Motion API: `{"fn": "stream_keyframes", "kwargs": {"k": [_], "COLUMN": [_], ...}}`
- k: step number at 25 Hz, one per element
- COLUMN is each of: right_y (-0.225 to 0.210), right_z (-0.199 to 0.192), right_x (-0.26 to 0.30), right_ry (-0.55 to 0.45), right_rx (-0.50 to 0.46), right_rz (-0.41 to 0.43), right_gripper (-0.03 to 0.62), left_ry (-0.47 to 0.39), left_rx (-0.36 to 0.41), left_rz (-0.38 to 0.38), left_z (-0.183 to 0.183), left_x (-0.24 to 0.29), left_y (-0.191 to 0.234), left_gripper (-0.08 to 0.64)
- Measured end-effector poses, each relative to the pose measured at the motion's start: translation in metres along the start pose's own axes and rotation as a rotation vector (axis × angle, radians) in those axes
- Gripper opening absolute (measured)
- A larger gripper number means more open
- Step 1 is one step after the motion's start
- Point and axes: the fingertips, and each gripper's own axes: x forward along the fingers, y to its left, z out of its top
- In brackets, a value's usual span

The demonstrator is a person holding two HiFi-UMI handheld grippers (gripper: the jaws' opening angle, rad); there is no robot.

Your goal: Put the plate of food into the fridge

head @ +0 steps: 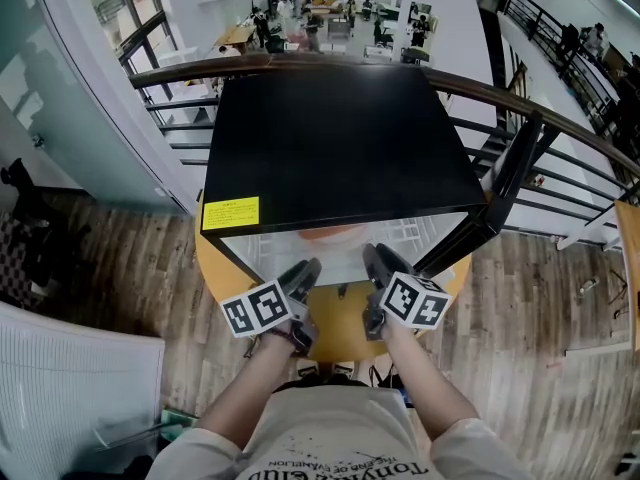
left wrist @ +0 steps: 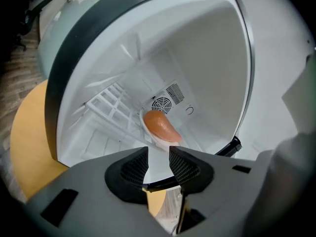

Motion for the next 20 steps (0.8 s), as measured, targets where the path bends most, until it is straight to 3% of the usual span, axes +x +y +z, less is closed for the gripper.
{"fn": "stream_keyframes", "kwargs": {"k": [5,9,11,17,20], "right_y": [0.000,0.006,0.011,0.019,0.024], "right_z": [-0.019,-0.036,-0.048,-0.092,-0.110], "right_x": [-0.027,-0.040,-0.047,-0.069,-0.077], "right_ry": [-0.011,0.012,0.040,0.132,0.154], "right_rx": [-0.114,-0.274,-0.299,-0.296,-0.291], "right_rz": [-0.022,-0.033,-0.017,0.006,0.002], "right_gripper": [0.064,0.034,0.028,0.026,0.026], "left_ry": [0.006,0.019,0.026,0.050,0.065], "left_rx": [0.180,0.439,0.521,0.574,0.553], "left_rz": [0.006,0.031,0.050,0.108,0.098], "left_z": [-0.010,-0.022,-0.030,-0.063,-0.079], "left_x": [-0.022,-0.039,-0.047,-0.061,-0.065], "left_y": [-0.001,-0.006,-0.007,0.008,0.012], "left_gripper": [0.055,0.032,0.026,0.025,0.025]}}
